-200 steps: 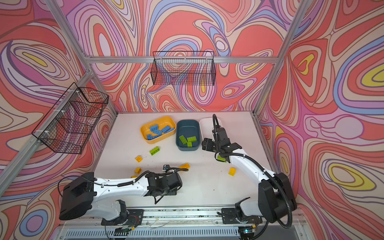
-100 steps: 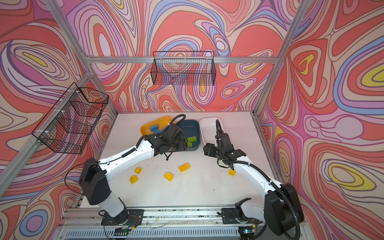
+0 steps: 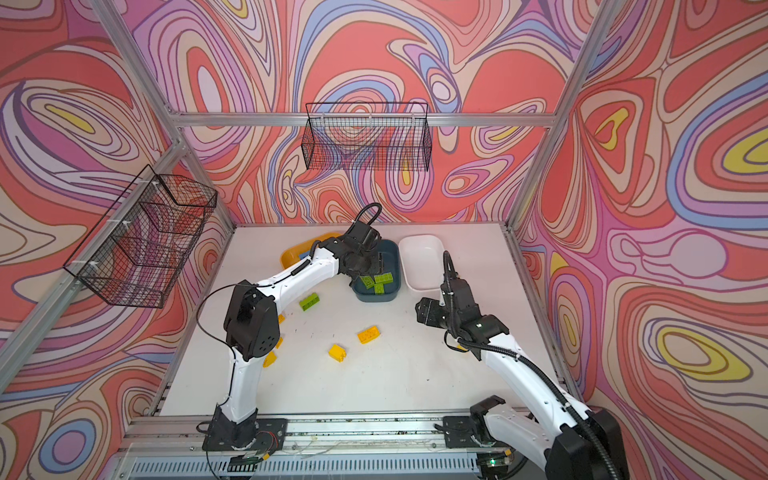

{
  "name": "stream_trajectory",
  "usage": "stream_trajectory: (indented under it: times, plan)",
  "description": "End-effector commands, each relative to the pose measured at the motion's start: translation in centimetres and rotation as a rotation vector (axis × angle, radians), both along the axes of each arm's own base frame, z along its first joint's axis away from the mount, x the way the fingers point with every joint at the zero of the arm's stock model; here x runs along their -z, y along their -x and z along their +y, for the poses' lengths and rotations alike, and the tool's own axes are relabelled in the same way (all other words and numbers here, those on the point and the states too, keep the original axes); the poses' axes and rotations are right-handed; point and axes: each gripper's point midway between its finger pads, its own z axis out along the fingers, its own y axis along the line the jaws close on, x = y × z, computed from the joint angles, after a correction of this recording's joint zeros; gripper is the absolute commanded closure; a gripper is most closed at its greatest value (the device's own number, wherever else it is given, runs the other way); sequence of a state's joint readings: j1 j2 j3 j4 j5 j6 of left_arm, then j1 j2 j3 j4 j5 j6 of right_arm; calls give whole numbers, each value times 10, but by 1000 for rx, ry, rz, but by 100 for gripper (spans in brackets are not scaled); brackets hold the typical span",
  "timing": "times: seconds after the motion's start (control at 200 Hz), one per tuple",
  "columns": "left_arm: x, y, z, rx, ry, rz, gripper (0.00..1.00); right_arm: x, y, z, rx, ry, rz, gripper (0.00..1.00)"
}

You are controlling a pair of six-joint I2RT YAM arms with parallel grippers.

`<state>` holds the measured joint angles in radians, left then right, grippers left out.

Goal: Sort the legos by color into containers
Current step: 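Open the left gripper to drop the brick into the teal tub, then close the right gripper on the lime-green 2x4 brick while the left arm withdraws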

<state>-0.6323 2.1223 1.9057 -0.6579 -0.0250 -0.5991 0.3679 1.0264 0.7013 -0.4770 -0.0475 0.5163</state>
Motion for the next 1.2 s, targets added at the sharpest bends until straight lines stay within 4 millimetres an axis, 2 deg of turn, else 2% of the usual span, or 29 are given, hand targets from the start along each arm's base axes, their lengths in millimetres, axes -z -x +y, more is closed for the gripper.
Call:
stream_trajectory:
  times: [0.0,0.11,0.3,0.431,0.551,0.631,0.761,0.916,1.057,1.197]
  plan:
    - [-15,-6,3,33,-5,-16,21,11,13,-14,53,33,39,18]
    - [-34,-7,3,51,4,-47,13,12,20,-20,82,31,54,16]
    - [-60,9,19,27,18,-92,11,23,24,-39,210,39,47,13]
    - [-77,37,33,28,69,-131,11,34,24,-49,263,79,61,8]
    - [-84,69,49,28,77,-166,11,48,21,-54,282,120,89,2]
    - [-86,91,59,24,88,-193,11,57,17,-53,283,139,108,2]
    - [-79,126,76,21,87,-211,12,62,4,-55,318,166,106,2]
    - [-50,167,97,22,19,-211,13,66,-12,-60,371,190,95,2]
    - [-25,193,126,-19,-27,-203,13,75,-23,-61,399,193,107,2]
    - [-10,211,149,-51,-24,-206,14,84,-34,-58,397,194,116,2]
